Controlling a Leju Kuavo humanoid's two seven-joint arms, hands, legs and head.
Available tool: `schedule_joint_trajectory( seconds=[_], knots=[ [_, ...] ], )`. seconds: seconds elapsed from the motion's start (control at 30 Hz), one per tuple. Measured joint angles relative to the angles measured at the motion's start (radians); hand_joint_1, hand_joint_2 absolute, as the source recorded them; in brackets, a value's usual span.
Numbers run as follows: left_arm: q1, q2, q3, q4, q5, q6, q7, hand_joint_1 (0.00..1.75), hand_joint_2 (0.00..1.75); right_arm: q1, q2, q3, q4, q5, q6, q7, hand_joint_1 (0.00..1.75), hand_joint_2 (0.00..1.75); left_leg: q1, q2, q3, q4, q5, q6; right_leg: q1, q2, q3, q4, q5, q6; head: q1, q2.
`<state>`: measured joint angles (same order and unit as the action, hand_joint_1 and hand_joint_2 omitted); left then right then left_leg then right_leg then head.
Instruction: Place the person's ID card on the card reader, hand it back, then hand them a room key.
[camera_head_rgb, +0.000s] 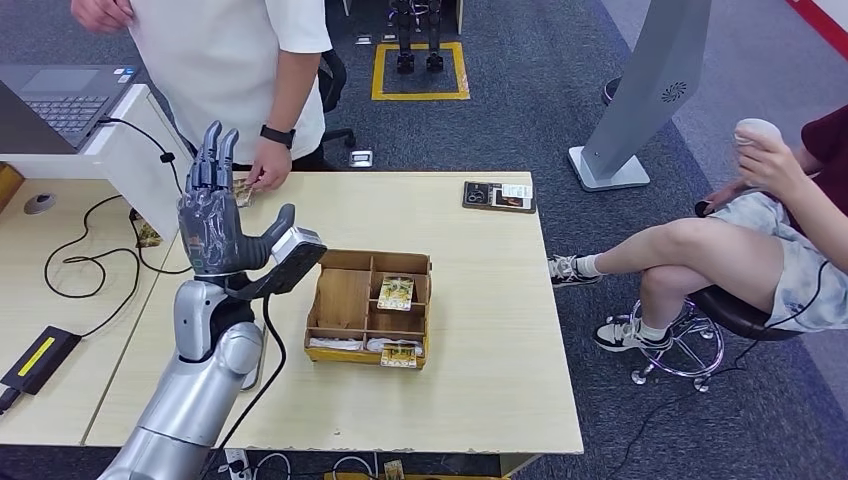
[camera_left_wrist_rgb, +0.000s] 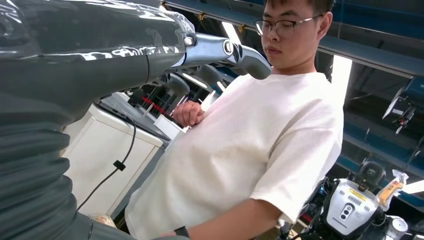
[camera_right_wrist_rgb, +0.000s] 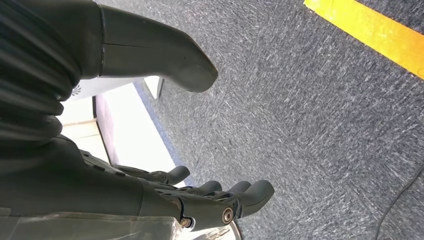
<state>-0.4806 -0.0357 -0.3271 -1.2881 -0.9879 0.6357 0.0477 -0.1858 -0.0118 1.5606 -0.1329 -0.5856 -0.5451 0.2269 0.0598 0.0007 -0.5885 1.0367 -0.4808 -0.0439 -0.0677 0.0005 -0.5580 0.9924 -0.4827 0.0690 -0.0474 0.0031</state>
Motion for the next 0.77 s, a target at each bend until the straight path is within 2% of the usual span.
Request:
schedule_joint_trajectory(
  seconds=[0.2, 0.3, 0.57, 0.77],
  knots=[
    [0.015, 0.005, -0.001, -0.031, 0.024, -0.008, -0.004, 0.0, 1.75, 0.002, 0.0, 0.0, 0.0, -0.001, -0.001, -0.001, 0.0, 1.75, 0.0, 0.0, 0.0, 0.0, 0.0, 0.0, 0.0, 0.0, 0.0, 0.0, 0.0, 0.0, 0.0, 0.0],
    [0.049, 0.013, -0.002, -0.069, 0.071, -0.007, -0.028, 0.0, 1.75, 0.009, 0.0, -0.002, 0.0, -0.013, -0.014, -0.009, 0.0, 1.75, 0.0, 0.0, 0.0, 0.0, 0.0, 0.0, 0.0, 0.0, 0.0, 0.0, 0.0, 0.0, 0.0, 0.0],
    [0.307, 0.069, 0.003, -0.275, 0.099, 0.056, -0.12, 0.0, 1.75, 0.06, -0.001, -0.027, 0.003, -0.063, -0.061, -0.057, 0.0, 1.75, 0.0, 0.0, 0.0, 0.0, -0.003, 0.0, 0.0, 0.0, 0.0, 0.0, -0.003, 0.001, 0.0, 0.0],
    [0.481, 0.072, 0.057, -0.374, 0.087, 0.057, -0.185, 0.0, 1.75, 0.089, -0.001, -0.049, 0.012, -0.094, -0.071, -0.078, 0.0, 1.75, 0.0, 0.001, 0.0, -0.001, -0.004, 0.0, 0.0, 0.0, 0.0, -0.001, -0.003, 0.001, 0.0, 0.0]
  ],
)
